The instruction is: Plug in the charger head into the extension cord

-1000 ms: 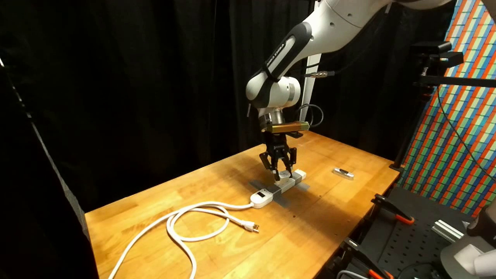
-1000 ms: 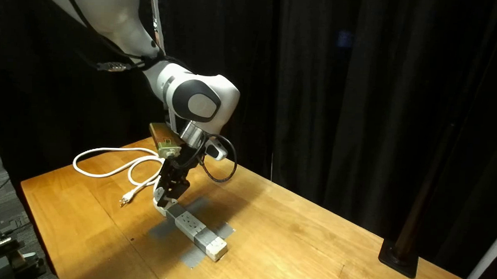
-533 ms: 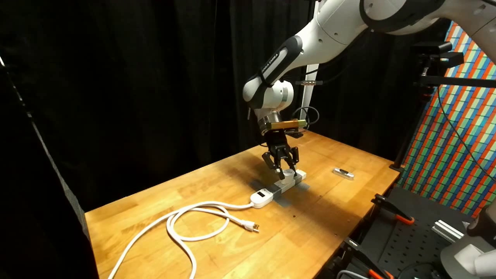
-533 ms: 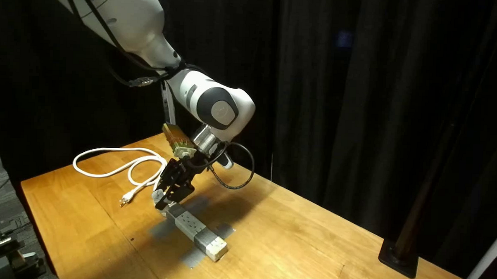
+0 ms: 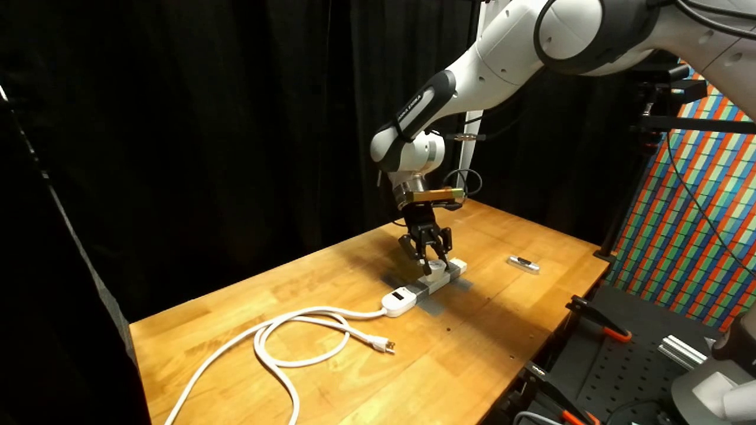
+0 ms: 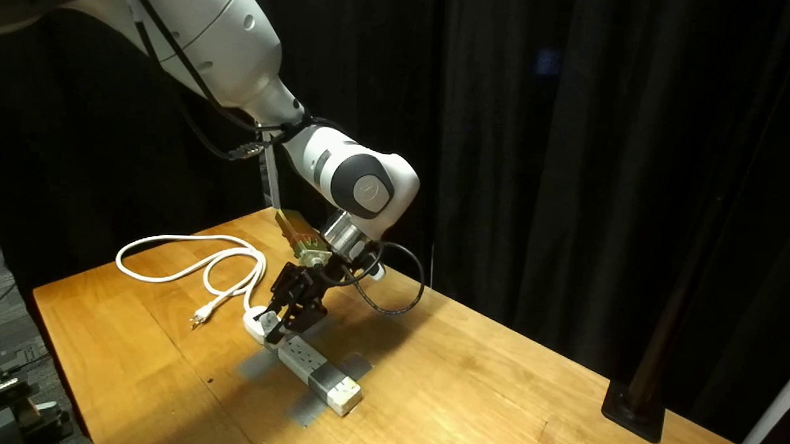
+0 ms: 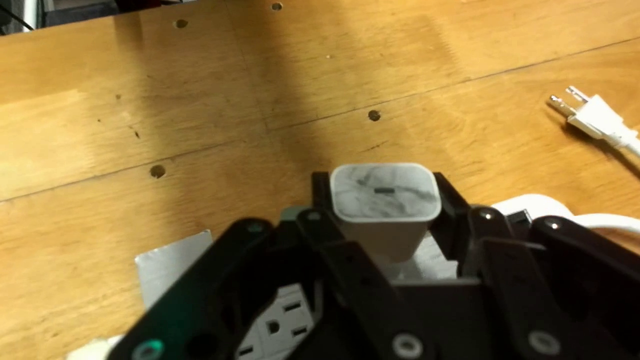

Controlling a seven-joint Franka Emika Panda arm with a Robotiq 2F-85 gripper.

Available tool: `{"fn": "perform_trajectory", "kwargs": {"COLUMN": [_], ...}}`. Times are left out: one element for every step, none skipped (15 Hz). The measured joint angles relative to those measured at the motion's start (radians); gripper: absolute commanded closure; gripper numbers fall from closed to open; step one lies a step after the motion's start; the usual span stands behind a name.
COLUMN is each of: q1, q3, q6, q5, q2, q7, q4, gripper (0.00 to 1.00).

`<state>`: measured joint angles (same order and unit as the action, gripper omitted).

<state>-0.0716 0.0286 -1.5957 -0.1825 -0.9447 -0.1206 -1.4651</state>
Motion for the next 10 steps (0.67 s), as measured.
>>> {"fn": "perform_trajectory", "kwargs": {"q1": [0.000,0.000,-0.001,-0.002,-0.003,-0.004,-0.006,-0.007,-0.008,-0.008], "q3": [0.000,0.001,0.001,0.001,0.001,0.001,0.002,0.002,0.003,0.004], "q6": [0.003,0.010,0.024,0.038,0.050,0.056,0.056,0.053,0.049,0.049], "q5": [0.005,0.008,0.009,0.009,0.009,0.009,0.009,0.009,0.009,0.009], "q2": [-0.014,-0.028,-0.039,-0.049,-0.056,-0.062,-0.066,-0.071,-0.077,-0.082], "q7": [0.002,0.002,0.003,0.004,0.005,0.008,0.010,0.012,0.014,0.016], "q4": [0.009,0.018,0.028,0.039,0.049,0.058,0.065,0.072,0.077,0.081], "gripper": [0.77,0.77,0.77,0.77,0.77,0.77,0.77,0.77,0.77,0.77]}}
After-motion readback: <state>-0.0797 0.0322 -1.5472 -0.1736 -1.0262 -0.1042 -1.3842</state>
